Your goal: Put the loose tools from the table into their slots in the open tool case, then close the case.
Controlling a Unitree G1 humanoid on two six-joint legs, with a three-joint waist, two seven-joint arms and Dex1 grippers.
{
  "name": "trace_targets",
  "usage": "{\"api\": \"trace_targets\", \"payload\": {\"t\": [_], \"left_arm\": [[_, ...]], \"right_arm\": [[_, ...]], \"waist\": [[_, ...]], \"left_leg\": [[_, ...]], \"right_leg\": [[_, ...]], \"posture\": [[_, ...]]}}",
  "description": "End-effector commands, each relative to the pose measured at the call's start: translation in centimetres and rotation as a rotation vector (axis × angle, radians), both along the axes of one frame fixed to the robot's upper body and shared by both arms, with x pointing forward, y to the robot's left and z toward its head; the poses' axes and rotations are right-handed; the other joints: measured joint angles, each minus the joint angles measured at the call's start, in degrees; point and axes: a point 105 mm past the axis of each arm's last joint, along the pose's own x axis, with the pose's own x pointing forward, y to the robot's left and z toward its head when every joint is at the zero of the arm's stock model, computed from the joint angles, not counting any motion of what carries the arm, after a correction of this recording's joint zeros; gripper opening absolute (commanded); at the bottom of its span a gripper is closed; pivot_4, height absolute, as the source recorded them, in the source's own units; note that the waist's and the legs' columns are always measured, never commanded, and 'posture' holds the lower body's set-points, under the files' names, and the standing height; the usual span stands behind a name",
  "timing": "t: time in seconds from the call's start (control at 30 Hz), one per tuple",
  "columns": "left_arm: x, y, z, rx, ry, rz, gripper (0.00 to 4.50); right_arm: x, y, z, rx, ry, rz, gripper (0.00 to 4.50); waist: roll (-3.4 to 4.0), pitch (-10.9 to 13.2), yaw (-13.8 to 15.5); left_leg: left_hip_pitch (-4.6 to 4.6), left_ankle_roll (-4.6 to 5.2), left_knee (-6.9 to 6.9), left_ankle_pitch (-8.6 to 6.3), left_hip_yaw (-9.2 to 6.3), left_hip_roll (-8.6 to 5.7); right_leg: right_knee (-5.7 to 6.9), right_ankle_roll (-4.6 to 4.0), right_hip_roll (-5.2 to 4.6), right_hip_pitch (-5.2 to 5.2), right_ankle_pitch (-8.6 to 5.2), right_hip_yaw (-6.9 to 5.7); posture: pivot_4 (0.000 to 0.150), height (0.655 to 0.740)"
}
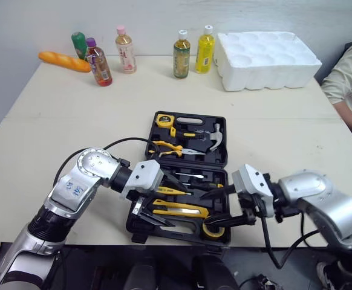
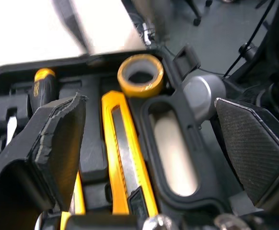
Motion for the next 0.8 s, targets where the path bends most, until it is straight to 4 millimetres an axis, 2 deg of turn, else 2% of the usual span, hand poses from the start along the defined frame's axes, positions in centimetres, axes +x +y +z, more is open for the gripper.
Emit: {"api": "trace_targets", "payload": {"t": [0.03, 0.07, 0.1, 0.3, 0.57, 0.7, 0.8], "left_arm": [[-0.3, -0.2, 0.7, -0.015, -0.017, -0.018, 4.50], [-0.4, -0.2, 0.6, -0.015, -0.015, -0.019, 4.50], [-0.5, -0.2, 0.5, -0.012, -0.012, -0.022, 4.50], [-0.2, -0.2, 0.2, 0.000, -0.026, -0.028, 4.50], [0.2, -0.2, 0.5, -0.001, -0.045, -0.027, 4.50], [0.7, -0.1, 0.7, 0.000, -0.062, -0.017, 4.50], [0.9, -0.2, 0.8, -0.001, -0.068, -0.016, 4.50]], "right_arm": [[0.0, -0.4, -0.2, 0.037, -0.091, -0.048, 0.94], [0.0, -0.5, -0.6, 0.036, -0.100, -0.046, 0.35], [-0.1, -0.5, -1.0, 0.029, -0.096, -0.041, 0.03], [-0.5, -1.2, -4.1, -0.050, -0.061, -0.011, 0.03], [-1.0, -2.6, -7.4, -0.095, -0.044, -0.068, 0.03], [-1.2, -3.2, -9.7, -0.159, -0.042, -0.097, 0.03], [-0.9, -3.5, -10.4, -0.181, -0.073, -0.115, 0.03]], "waist": [[0.00, 0.0, 0.0], [0.00, 0.0, 0.0], [0.00, 0.0, 0.0], [0.00, 0.0, -0.2], [-0.01, 0.0, -0.1], [-0.10, -0.1, -0.1], [-0.23, -0.1, -0.1]], "left_leg": [[0.00, 0.01, 0.04, -0.01, 0.01, -0.02], [0.00, 0.03, 0.05, -0.02, 0.02, -0.03], [0.01, 0.16, 0.07, -0.09, 0.02, -0.03], [0.09, 0.06, -0.04, -0.03, 0.02, 0.01], [0.11, 0.07, 0.00, -0.04, 0.02, 0.00], [0.15, 0.07, 0.01, -0.04, 0.03, 0.00], [0.29, 0.07, -0.01, -0.04, 0.02, 0.00]], "right_leg": [[-0.02, 0.01, -0.01, 0.01, 0.01, 0.02], [-0.07, 0.03, -0.03, 0.01, 0.01, 0.03], [-0.12, 0.03, -0.02, 0.03, 0.02, 0.04], [-0.09, 0.02, 0.06, 0.01, 0.01, 0.05], [-0.09, 0.02, 0.04, 0.04, 0.01, 0.06], [-0.09, 0.03, 0.04, 0.09, 0.01, 0.06], [-0.10, 0.02, 0.04, 0.23, 0.01, 0.05]], "posture": [[0.150, 0.7400], [0.150, 0.7400], [0.150, 0.7400], [0.150, 0.7400], [0.150, 0.7400], [0.150, 0.7400], [0.150, 0.7400]]}}
